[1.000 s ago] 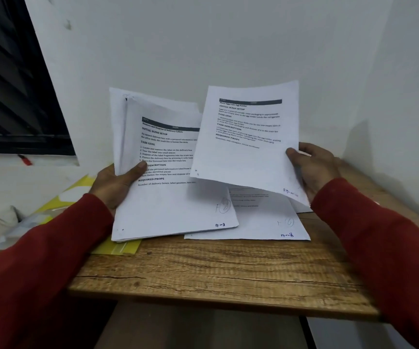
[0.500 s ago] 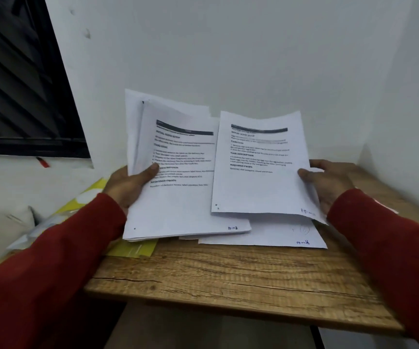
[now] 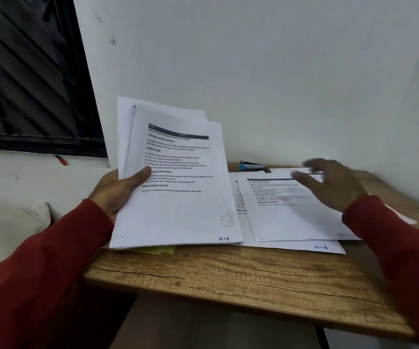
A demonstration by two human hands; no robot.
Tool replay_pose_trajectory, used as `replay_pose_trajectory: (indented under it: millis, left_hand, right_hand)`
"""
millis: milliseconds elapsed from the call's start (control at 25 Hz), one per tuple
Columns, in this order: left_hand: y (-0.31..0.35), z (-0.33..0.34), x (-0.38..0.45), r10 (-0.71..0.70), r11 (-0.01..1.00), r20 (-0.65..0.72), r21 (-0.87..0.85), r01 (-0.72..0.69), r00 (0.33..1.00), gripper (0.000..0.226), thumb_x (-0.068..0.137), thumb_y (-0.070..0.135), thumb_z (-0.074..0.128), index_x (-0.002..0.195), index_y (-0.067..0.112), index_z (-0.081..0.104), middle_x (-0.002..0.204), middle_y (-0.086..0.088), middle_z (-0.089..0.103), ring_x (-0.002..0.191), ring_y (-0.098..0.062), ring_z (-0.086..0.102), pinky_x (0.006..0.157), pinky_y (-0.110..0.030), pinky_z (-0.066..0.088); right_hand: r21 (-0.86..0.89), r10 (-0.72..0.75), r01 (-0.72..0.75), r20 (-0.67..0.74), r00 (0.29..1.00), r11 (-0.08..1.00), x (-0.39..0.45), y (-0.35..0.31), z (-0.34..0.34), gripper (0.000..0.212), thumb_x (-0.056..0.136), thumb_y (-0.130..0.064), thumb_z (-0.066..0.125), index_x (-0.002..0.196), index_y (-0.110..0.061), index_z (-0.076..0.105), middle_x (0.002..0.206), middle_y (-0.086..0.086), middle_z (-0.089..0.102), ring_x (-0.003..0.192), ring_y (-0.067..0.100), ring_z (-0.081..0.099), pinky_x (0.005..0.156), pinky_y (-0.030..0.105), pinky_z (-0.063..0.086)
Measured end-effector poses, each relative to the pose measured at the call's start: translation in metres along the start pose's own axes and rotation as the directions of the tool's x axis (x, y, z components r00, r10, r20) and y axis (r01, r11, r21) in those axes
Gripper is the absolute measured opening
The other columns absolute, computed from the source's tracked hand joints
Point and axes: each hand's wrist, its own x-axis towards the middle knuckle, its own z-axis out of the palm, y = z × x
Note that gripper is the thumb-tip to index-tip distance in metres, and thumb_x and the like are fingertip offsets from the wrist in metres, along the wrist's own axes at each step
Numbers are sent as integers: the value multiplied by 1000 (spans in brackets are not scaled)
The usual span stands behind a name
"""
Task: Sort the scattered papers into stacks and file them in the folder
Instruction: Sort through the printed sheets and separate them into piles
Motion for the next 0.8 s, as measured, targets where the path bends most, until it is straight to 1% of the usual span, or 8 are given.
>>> replay_pose_trajectory:
  millis: [80,160,240,320,520,640,720,800]
  left_hand:
    - [-2,13,-7,-9,999,49,-36,11,999,50,80,22,74,126,5,63,116,-16,71,101,-33,71,73,-42,62]
    - [-4,25,-13,-7,997,84,-75,13,996,48,82,21,72,126,5,63,117,-16,71,105,-35,70,77,-45,61]
    - [0,30,-18,-16,994,114,-106,28,993,41,89,20,67,127,5,62,118,-16,71,106,-35,69,78,-45,61]
    - [6,25,-21,-27,994,157,-103,43,987,38,95,25,60,128,7,61,120,-14,71,108,-33,69,81,-44,60]
    - [14,-12,-19,-11,1000,83,19,10,996,35,95,29,59,124,9,63,112,-10,74,94,-25,74,69,-35,62]
    - [22,-51,-19,51,992,-81,121,-41,995,23,93,28,64,109,12,68,99,-5,76,76,-16,75,63,-29,61]
    - [35,-90,-20,109,979,-212,193,-68,971,25,89,32,70,105,12,68,106,-8,74,82,-18,74,78,-36,61]
    - [51,-126,-25,166,962,-331,263,-78,929,34,85,37,74,107,13,69,113,-10,71,96,-27,70,96,-46,53]
  right_hand:
    - [392,-56,-10,156,986,920,-16,-47,8,49,81,-56,70,117,-24,63,106,-3,68,91,20,67,73,35,56]
    - [606,-74,-127,295,953,785,-27,-81,23,40,81,-35,79,111,-17,60,91,0,67,76,23,68,61,38,59]
    - [709,-53,-144,248,967,690,-28,-95,36,29,81,-11,80,101,-11,59,80,7,65,69,24,67,59,38,59]
    - [761,23,-165,194,981,628,-21,-100,43,19,82,-5,78,90,-11,62,82,11,68,68,24,66,64,36,57]
    - [682,72,-146,135,988,716,-3,-107,67,13,84,-16,74,79,-23,64,81,1,64,56,13,51,48,23,37]
    - [564,88,-81,14,996,822,9,-106,73,11,83,-16,70,86,-24,63,87,-3,65,73,15,59,67,26,47]
    - [452,52,-41,-11,999,891,12,-100,77,14,85,-12,68,97,-18,64,98,-1,64,86,18,59,75,23,43]
    - [382,14,-23,25,1000,924,11,-96,86,17,86,-8,66,102,-13,64,96,1,63,84,18,58,66,22,37]
